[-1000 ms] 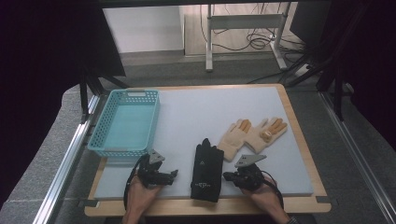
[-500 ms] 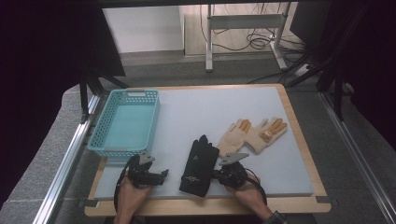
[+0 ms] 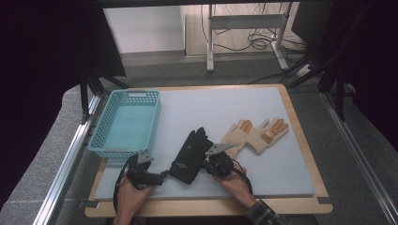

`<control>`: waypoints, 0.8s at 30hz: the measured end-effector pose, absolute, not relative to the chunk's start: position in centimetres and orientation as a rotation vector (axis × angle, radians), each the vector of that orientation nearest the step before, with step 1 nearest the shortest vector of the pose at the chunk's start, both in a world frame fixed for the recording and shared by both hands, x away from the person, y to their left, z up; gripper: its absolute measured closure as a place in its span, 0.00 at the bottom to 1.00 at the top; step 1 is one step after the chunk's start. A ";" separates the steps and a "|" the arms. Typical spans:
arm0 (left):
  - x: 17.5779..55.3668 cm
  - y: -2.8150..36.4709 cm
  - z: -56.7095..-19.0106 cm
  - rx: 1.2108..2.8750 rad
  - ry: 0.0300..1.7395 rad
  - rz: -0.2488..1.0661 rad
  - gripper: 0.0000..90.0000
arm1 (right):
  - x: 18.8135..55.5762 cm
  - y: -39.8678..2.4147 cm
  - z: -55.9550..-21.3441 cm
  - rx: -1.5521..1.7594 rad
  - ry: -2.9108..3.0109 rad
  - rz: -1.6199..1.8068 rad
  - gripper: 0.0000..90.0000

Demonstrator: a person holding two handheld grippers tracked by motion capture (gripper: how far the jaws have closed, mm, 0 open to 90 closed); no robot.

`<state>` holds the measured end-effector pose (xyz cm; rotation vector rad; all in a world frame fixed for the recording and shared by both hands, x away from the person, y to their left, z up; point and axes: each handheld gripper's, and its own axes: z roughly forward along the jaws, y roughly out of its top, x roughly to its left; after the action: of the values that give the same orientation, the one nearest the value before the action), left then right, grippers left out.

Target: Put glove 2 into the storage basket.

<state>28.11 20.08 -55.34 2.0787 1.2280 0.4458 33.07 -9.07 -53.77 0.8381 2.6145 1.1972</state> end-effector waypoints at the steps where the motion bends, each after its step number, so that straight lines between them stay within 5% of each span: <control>1: 28.1 20.1 -55.3 2.078 1.229 0.446 0.03 | 33.1 -9.1 -53.7 0.837 2.615 1.194 0.93; 6: 28.1 20.1 -55.4 2.075 1.229 0.445 0.03 | 32.6 -10.1 -53.1 0.825 2.596 1.186 0.86; 24: 28.1 20.1 -55.4 2.072 1.232 0.442 0.03 | 31.2 -19.2 -52.1 0.928 2.472 1.110 0.36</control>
<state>28.10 20.11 -55.40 2.0716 1.2317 0.4423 31.21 -19.18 -52.13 0.9276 2.4723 1.1102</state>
